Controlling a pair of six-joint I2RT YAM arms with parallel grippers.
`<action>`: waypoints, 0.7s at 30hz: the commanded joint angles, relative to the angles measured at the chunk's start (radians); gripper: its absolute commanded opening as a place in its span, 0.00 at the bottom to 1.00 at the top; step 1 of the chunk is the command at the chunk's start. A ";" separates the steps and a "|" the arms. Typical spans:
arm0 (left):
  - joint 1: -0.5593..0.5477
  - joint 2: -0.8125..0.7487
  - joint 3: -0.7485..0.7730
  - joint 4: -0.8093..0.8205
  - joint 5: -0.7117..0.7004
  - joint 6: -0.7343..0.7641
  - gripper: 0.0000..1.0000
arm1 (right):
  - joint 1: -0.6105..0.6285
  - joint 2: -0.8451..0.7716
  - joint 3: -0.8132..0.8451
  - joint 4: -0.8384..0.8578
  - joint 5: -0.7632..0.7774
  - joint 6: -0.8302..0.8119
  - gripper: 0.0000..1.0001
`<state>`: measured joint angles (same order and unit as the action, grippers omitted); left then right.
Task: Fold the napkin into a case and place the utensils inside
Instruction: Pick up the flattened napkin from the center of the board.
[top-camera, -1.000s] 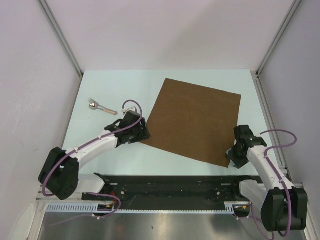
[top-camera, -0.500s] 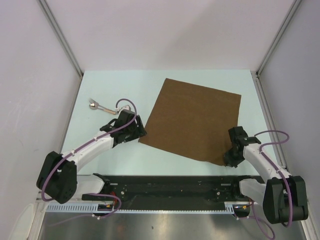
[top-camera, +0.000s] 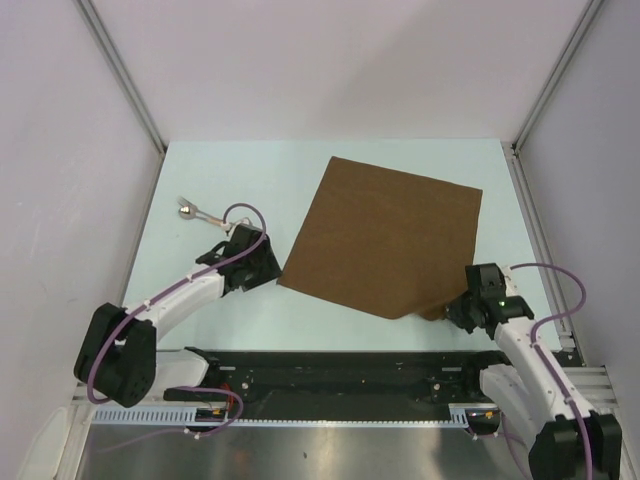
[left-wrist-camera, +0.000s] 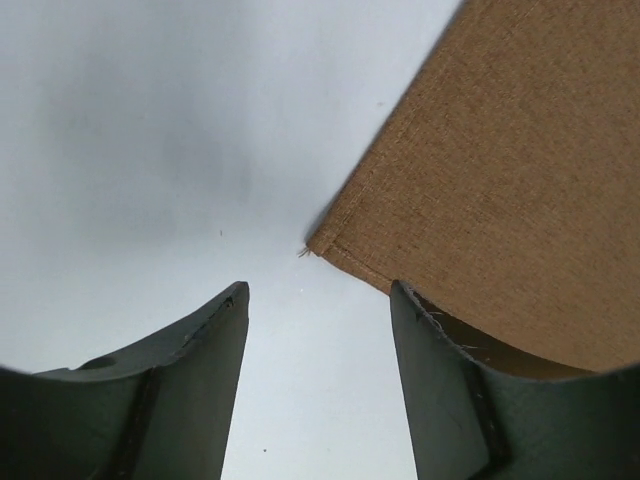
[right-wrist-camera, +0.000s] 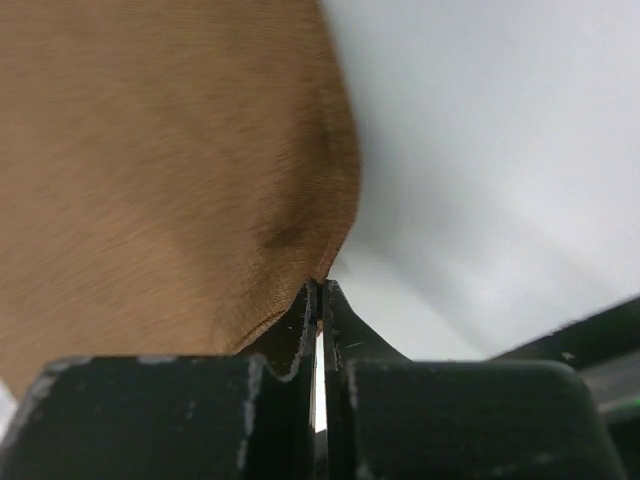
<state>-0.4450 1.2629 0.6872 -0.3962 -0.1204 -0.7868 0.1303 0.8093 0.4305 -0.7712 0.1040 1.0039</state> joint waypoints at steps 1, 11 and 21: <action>0.009 0.015 -0.014 0.040 0.005 -0.008 0.61 | 0.006 -0.110 -0.009 0.064 -0.037 -0.068 0.00; -0.021 0.127 -0.008 0.102 -0.008 -0.026 0.60 | 0.003 -0.117 -0.012 0.075 -0.056 -0.083 0.00; -0.084 0.225 0.034 0.092 -0.073 -0.071 0.52 | 0.002 -0.142 0.013 0.046 -0.056 -0.093 0.00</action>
<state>-0.5034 1.4467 0.6979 -0.3008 -0.1566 -0.8143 0.1299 0.6891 0.4210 -0.7208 0.0509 0.9260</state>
